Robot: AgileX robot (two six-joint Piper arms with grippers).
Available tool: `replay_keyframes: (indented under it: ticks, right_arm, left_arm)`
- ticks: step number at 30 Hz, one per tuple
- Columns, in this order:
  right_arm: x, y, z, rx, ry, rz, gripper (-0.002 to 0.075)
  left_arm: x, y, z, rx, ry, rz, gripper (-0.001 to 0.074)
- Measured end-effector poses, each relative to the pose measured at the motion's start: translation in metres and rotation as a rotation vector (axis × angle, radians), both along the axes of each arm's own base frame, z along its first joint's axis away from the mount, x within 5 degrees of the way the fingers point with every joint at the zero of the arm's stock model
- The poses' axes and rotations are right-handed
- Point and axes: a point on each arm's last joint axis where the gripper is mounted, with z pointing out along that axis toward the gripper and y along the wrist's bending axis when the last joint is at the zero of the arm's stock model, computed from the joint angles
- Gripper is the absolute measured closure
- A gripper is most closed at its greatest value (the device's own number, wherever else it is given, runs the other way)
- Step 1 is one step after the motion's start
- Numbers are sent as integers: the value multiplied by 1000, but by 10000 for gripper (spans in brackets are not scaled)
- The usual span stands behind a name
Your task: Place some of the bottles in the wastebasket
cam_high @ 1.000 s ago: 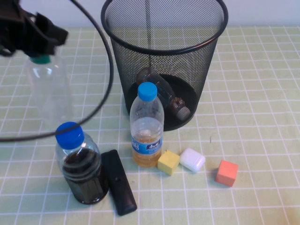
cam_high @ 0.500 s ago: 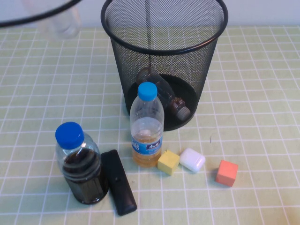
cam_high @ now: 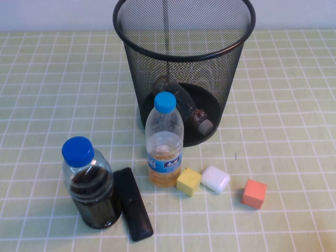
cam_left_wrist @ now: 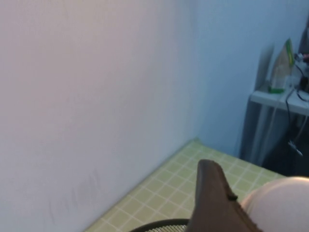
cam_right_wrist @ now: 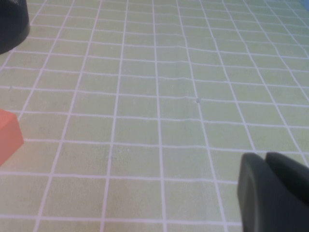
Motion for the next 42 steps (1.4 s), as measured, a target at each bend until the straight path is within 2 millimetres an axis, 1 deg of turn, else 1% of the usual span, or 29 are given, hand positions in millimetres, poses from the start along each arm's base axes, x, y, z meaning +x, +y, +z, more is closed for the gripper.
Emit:
replay_keyframes:
  ticks: [4, 6, 8, 10, 13, 16, 19, 21, 23, 25, 27, 29, 30, 32, 33, 35, 36, 37, 39, 42]
  right_arm:
    - [0, 0, 0, 0, 0, 0, 734]
    - [0, 0, 0, 0, 0, 0, 734]
    - [0, 0, 0, 0, 0, 0, 734]
    - [0, 0, 0, 0, 0, 0, 734]
    - [0, 0, 0, 0, 0, 0, 734]
    - [0, 0, 0, 0, 0, 0, 734]
    - [0, 0, 0, 0, 0, 0, 734]
    - [0, 0, 0, 0, 0, 0, 734]
    - [0, 0, 0, 0, 0, 0, 734]
    - [0, 0, 0, 0, 0, 0, 734]
    - [0, 0, 0, 0, 0, 0, 734]
    - [0, 0, 0, 0, 0, 0, 734]
    - [0, 0, 0, 0, 0, 0, 734]
    - [0, 0, 0, 0, 0, 0, 734]
    - [0, 0, 0, 0, 0, 0, 734]
    - [0, 0, 0, 0, 0, 0, 734]
    - [0, 0, 0, 0, 0, 0, 734]
    - [0, 0, 0, 0, 0, 0, 734]
    - [0, 0, 0, 0, 0, 0, 734]
    - [0, 0, 0, 0, 0, 0, 734]
  left_arm:
    - [31, -38, -44, 65, 68, -66, 407]
    - [44, -51, -65, 110, 98, -72, 407]
    - [58, -60, -86, 155, 134, -65, 407]
    - [70, -63, -105, 188, 185, -48, 407]
    - [83, -66, -130, 253, 254, -27, 407]
    - [90, -67, -152, 330, 313, -35, 407]
    - [94, -67, -167, 389, 352, -40, 407]
    - [96, -66, -172, 415, 361, -30, 402]
    - [97, -66, -172, 404, 376, -11, 352]
    - [98, -66, -170, 371, 399, 15, 263]
    - [97, -65, -166, 348, 414, 34, 215]
    - [92, -63, -158, 324, 427, 47, 202]
    - [89, -61, -153, 312, 441, 54, 211]
    - [80, -58, -140, 295, 453, 60, 269]
    - [74, -55, -131, 289, 448, 60, 325]
    - [60, -50, -113, 278, 423, 57, 458]
    - [52, -47, -101, 270, 402, 56, 542]
    - [42, -43, -88, 264, 372, 53, 610]
    - [21, -33, -62, 261, 300, 52, 677]
    - [-15, -15, -27, 275, 208, 70, 720]
